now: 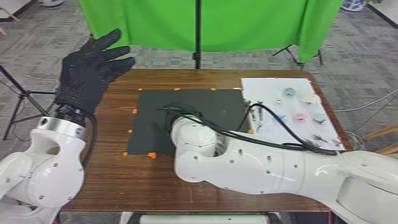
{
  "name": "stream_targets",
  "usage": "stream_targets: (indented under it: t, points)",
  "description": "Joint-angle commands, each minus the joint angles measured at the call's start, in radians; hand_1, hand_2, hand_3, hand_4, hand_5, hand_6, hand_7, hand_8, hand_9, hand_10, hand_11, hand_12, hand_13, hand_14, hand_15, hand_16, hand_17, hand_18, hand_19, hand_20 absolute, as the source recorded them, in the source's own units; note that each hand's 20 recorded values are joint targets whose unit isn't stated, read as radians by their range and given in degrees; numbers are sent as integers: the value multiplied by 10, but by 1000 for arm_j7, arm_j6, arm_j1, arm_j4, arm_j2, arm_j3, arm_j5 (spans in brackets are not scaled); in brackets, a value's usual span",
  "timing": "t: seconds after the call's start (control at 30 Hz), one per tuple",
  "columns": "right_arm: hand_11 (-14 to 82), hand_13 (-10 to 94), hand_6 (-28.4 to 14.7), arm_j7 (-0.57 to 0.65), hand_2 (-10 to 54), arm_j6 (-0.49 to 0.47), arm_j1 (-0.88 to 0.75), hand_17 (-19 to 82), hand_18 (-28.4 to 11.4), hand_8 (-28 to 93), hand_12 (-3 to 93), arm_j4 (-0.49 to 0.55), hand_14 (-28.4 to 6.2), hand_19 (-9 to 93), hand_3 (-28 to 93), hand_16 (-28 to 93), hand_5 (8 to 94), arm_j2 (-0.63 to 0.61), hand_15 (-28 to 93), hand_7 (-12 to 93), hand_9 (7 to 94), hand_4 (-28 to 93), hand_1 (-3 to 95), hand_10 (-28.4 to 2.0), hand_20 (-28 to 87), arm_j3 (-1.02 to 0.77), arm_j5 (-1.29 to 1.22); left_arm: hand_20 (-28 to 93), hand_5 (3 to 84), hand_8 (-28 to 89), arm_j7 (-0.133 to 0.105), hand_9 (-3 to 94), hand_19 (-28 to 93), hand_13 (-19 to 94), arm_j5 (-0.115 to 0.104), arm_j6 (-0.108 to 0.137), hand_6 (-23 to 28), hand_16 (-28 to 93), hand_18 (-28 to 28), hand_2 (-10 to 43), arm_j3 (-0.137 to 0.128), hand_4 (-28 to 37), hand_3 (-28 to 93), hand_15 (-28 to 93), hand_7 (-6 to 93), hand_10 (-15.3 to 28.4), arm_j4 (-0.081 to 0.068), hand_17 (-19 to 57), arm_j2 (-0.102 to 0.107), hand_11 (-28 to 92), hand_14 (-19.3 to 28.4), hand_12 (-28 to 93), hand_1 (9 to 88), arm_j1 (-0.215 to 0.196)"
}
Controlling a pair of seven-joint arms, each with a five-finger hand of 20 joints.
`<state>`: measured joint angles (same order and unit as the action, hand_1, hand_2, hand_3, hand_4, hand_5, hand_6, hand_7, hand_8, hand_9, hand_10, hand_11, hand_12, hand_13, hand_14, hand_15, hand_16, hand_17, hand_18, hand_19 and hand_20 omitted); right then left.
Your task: Arrange flowers
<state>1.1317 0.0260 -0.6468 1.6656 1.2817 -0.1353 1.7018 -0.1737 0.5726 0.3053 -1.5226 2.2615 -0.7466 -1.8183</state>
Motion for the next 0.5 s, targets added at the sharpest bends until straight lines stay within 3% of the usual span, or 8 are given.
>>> stream_targets:
  t: [0.03,0.23,0.5]
  points:
    - [388,847,-36,-24,-87,-10,-24,559,-191,113,213,5,-68,932,703,197,830,5,690,253,898,-279,511,-119,511,-16,-38,93,353,-90,-1,300,640,237,-3,-12,98,-115,248,110,15,-283,760,553,131,202,-7,-75,-7,280,275,100,207,9]
    - [367,828,-43,-40,-85,-63,-37,537,-192,38,206,4,-75,932,698,195,799,10,695,183,881,-282,454,-123,503,-36,-68,92,352,-90,-2,300,640,236,-2,-1,98,-114,249,111,0,-283,759,553,131,200,2,-75,-9,279,275,100,208,-11]
    - [355,807,-44,-62,-85,-116,-72,517,-190,-101,202,8,-79,932,729,190,762,13,706,139,859,-283,416,-125,497,-89,-112,92,353,-90,6,300,641,236,2,3,98,-115,249,112,7,-283,758,553,131,202,-2,-75,-16,280,274,100,209,-2]
